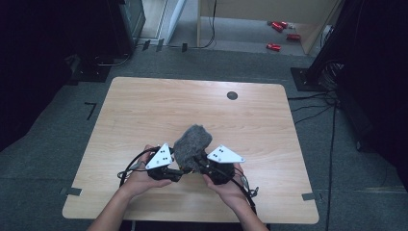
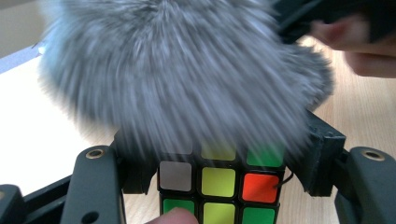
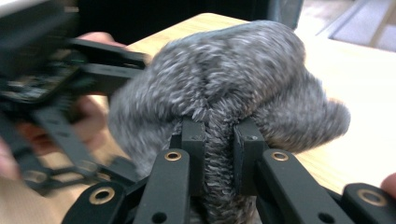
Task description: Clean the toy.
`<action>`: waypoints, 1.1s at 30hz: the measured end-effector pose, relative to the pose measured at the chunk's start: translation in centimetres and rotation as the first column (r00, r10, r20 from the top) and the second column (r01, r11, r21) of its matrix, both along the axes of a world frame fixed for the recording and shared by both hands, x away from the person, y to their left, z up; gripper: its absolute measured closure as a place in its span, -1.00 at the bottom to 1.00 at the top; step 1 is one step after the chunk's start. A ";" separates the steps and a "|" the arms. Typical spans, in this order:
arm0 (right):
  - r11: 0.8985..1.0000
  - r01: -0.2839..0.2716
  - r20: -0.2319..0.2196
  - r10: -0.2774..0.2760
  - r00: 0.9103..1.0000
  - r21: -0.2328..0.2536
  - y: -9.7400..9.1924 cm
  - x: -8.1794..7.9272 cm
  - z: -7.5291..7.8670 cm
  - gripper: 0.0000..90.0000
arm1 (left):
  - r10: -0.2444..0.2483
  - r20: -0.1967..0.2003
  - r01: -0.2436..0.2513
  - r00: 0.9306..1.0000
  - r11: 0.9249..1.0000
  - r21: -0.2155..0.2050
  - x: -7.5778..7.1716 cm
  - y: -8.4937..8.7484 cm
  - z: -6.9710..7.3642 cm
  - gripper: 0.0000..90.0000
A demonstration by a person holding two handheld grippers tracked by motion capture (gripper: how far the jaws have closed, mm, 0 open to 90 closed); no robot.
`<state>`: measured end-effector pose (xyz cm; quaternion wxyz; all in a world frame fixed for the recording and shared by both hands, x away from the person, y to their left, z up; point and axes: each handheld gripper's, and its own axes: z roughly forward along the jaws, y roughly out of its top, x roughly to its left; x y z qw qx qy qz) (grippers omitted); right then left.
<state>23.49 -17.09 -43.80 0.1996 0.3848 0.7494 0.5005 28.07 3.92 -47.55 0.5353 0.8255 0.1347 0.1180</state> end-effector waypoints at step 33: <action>0.998 -0.003 -0.096 0.008 0.995 0.056 -0.8 2.3 -0.6 0.74 | 0.118 -0.043 -0.116 0.992 0.992 0.047 2.0 -2.0 -1.0 -0.21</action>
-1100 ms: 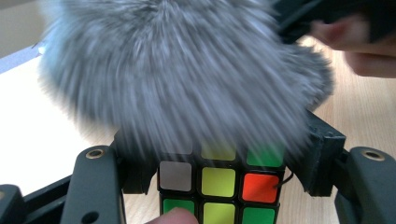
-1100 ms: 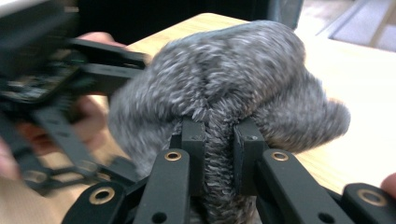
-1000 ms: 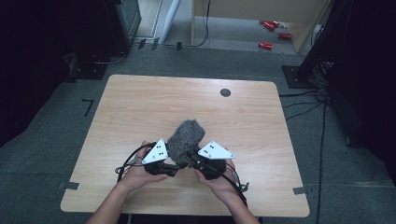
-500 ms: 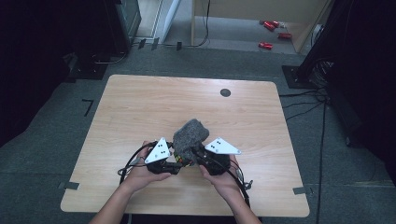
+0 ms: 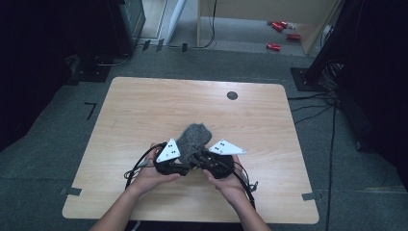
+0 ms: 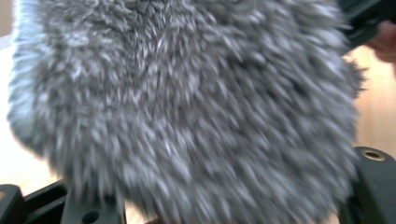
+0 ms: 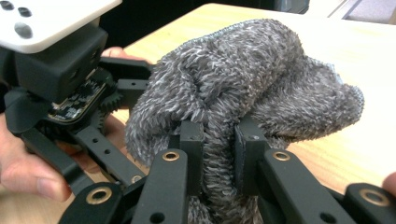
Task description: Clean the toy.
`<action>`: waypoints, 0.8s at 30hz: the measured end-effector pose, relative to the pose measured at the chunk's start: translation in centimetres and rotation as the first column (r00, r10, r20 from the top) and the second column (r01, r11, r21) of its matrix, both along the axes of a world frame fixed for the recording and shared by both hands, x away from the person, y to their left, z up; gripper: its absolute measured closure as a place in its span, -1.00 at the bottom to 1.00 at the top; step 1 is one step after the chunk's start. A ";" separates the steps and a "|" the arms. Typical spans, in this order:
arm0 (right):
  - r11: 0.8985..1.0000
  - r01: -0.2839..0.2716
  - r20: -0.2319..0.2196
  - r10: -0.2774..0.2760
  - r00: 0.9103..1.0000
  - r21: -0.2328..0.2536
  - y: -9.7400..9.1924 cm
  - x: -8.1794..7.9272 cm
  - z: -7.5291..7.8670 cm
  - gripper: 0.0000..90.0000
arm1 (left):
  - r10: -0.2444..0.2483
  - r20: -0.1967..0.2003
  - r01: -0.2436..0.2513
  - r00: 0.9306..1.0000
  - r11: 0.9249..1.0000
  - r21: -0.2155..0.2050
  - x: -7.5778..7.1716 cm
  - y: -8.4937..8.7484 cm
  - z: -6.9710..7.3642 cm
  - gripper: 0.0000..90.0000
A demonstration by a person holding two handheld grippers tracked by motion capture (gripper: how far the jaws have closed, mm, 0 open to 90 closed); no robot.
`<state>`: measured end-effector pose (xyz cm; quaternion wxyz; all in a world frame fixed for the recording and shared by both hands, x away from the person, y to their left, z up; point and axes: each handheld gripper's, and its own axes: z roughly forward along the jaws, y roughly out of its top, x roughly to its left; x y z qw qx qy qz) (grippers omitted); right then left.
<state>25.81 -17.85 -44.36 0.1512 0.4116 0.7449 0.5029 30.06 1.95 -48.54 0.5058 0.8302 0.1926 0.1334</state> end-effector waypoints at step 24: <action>0.978 0.160 0.037 -0.156 0.987 -0.131 -0.7 1.0 0.0 0.74 | 0.068 0.040 -0.067 0.997 0.998 -0.022 -0.3 -0.6 0.4 -0.21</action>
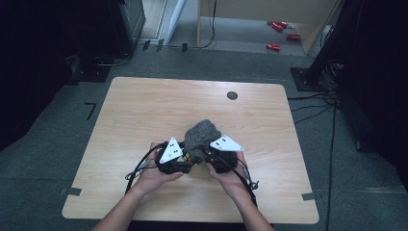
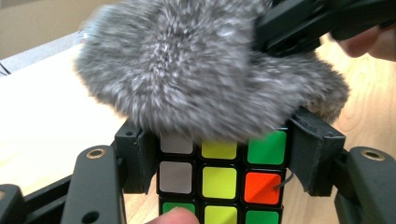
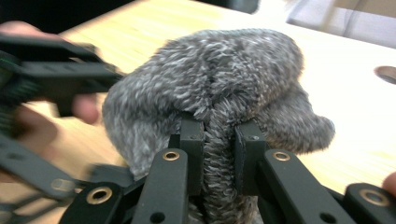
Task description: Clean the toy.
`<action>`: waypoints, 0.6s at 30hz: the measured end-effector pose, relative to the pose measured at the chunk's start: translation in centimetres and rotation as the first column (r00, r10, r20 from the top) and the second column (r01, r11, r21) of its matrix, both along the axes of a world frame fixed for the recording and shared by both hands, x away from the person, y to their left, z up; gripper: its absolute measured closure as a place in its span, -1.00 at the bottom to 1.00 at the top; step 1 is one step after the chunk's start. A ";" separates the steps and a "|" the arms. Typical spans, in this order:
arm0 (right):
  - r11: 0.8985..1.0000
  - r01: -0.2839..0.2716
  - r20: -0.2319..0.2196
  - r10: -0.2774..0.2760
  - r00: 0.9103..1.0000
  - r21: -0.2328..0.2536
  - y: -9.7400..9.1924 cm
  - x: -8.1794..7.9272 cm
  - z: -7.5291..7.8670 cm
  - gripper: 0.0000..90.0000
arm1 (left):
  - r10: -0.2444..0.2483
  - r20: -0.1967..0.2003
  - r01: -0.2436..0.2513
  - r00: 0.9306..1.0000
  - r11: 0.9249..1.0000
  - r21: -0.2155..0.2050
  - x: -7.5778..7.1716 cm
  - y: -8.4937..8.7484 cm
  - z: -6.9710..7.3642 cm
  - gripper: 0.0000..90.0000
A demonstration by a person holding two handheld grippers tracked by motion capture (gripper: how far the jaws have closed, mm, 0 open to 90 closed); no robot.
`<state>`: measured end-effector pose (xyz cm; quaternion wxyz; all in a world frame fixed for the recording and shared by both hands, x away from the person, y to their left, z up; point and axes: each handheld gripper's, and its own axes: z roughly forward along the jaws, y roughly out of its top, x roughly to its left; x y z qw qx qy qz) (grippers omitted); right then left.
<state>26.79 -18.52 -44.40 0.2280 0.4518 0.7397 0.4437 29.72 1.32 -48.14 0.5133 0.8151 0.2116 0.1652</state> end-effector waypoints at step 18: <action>0.996 -0.014 0.015 0.012 1.000 0.094 0.5 -0.9 0.2 0.76 | -0.011 -0.006 0.011 1.000 0.999 -0.038 0.1 0.4 0.4 -0.21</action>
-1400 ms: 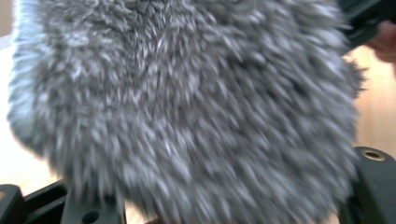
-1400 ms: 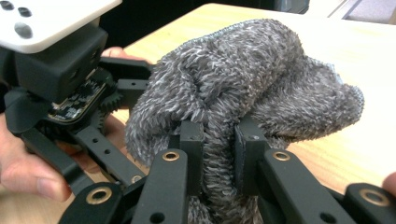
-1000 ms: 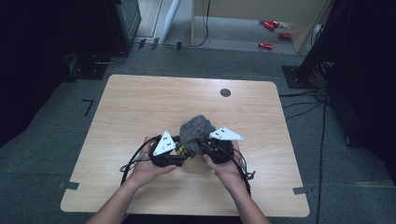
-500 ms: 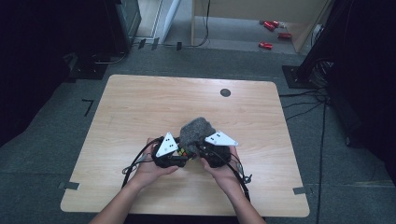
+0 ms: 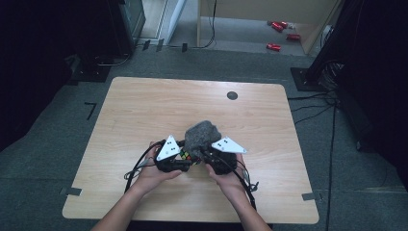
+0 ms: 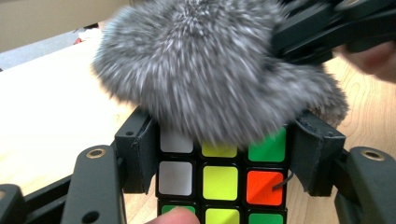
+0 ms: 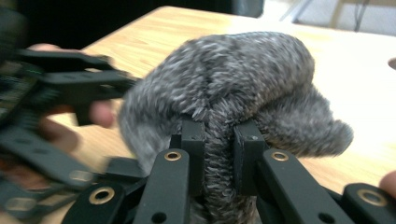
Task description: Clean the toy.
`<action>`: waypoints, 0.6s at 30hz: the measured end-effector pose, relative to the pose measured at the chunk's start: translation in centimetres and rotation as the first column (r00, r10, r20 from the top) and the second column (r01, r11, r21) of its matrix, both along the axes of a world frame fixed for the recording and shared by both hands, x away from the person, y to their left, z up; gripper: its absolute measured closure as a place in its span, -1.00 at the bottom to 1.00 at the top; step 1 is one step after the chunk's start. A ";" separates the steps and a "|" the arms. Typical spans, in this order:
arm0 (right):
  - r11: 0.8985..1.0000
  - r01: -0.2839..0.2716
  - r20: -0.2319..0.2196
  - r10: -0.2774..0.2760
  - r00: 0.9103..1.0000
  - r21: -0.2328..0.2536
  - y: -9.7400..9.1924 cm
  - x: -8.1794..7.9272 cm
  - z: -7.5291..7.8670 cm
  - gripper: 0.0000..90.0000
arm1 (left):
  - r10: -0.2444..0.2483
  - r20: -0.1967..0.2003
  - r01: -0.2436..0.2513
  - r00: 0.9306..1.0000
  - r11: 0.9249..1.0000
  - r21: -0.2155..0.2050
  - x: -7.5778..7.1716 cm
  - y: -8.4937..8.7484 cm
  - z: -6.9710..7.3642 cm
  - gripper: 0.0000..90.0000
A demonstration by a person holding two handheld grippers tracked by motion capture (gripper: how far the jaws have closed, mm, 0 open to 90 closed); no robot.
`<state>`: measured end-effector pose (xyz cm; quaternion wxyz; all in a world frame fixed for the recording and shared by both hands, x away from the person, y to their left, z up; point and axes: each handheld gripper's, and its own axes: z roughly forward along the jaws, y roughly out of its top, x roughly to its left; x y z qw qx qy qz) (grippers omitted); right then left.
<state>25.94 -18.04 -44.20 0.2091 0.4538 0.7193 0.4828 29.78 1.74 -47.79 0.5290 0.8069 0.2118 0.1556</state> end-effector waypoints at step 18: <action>0.999 -0.029 0.015 0.028 0.999 0.036 -0.3 -0.1 0.5 0.75 | -0.014 -0.003 0.014 1.000 0.999 -0.038 -0.2 0.3 0.4 -0.21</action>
